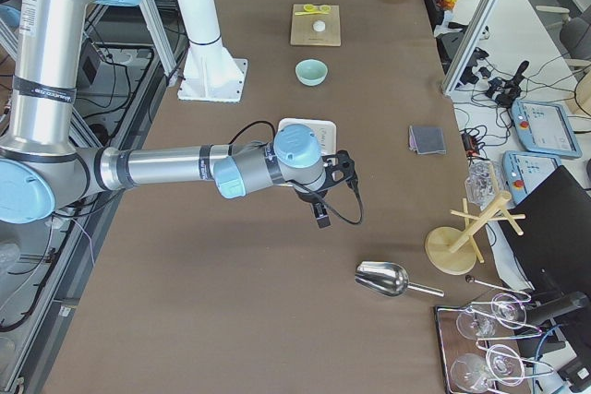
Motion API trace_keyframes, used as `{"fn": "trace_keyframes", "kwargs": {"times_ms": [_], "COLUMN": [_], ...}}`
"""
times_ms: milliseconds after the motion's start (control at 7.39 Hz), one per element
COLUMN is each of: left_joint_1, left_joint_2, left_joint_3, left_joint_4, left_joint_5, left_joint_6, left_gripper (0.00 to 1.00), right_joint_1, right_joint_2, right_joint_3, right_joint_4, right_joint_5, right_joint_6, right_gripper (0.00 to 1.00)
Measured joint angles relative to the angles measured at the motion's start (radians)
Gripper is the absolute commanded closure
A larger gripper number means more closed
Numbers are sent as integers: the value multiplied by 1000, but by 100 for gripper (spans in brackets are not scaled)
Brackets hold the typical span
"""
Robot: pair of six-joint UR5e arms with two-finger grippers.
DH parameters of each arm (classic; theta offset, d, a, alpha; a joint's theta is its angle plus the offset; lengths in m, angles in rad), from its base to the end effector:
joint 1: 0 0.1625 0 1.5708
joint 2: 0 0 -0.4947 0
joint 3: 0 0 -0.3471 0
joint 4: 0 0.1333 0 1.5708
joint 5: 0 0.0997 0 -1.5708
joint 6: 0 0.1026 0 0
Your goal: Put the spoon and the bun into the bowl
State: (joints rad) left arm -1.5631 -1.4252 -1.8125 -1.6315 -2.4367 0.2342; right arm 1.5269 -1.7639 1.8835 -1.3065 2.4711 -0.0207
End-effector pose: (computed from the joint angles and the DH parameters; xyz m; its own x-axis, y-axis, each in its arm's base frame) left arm -0.0522 -0.3830 0.6688 0.6276 0.3498 -0.6956 -0.1576 0.9320 0.3265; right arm 0.0368 -0.3680 0.6284 0.6069 -0.3395 0.7186 0.0533 0.9195 0.3895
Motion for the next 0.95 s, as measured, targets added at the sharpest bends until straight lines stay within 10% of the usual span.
{"fn": "trace_keyframes", "kwargs": {"times_ms": [947], "left_joint_1": [11], "left_joint_2": [-39], "left_joint_3": [156], "left_joint_4": [-600], "left_joint_5": [-71], "left_joint_6": [-120], "left_gripper": [2], "right_joint_1": [-71], "right_joint_2": [123], "right_joint_3": [7], "right_joint_4": [12], "right_joint_5": [11], "right_joint_6": [138], "right_gripper": [0]}}
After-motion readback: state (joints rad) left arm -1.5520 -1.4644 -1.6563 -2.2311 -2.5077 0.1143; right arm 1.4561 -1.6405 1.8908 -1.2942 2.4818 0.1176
